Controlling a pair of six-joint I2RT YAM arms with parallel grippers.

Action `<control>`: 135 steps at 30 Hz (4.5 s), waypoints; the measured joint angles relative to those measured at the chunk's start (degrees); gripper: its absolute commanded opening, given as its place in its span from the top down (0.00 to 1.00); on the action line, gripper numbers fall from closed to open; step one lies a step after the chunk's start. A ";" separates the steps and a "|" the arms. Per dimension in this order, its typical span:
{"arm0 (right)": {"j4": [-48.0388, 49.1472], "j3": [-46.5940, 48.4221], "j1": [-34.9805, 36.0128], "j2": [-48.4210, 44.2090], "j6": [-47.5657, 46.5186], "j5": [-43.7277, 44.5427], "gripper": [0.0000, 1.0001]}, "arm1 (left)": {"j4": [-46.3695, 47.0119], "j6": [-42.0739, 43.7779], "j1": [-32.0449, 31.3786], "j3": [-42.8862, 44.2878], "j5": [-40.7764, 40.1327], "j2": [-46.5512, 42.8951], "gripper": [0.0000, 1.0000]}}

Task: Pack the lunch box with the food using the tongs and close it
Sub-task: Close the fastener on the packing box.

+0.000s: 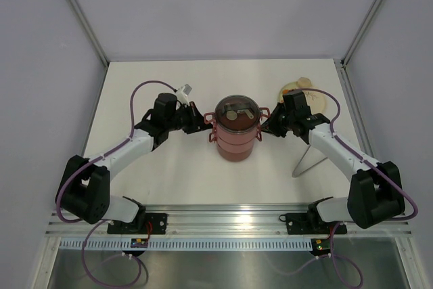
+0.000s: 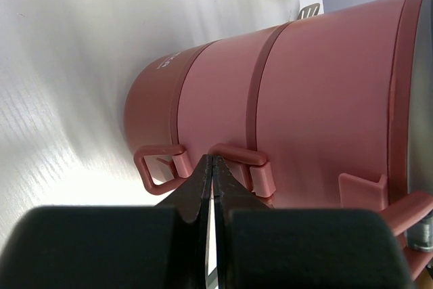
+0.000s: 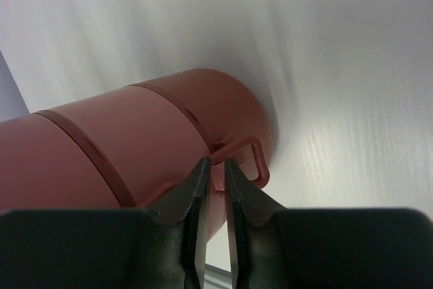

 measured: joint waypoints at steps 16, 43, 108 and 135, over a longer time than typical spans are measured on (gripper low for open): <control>-0.70 0.02 1.36 0.33 -0.04 3.52 0.77 | -0.37 0.11 -0.76 0.57 -1.40 0.17 1.00; -2.97 3.41 3.04 3.32 -0.15 7.54 0.79 | 1.01 -0.35 -0.76 1.64 -1.16 2.14 1.00; -15.30 18.97 -4.81 -12.31 -4.55 5.66 0.78 | -16.61 8.20 4.02 14.51 -0.50 -7.30 1.00; -12.68 12.44 -1.03 -6.01 -4.52 2.89 0.86 | -12.20 5.88 0.66 14.53 5.42 -1.70 1.00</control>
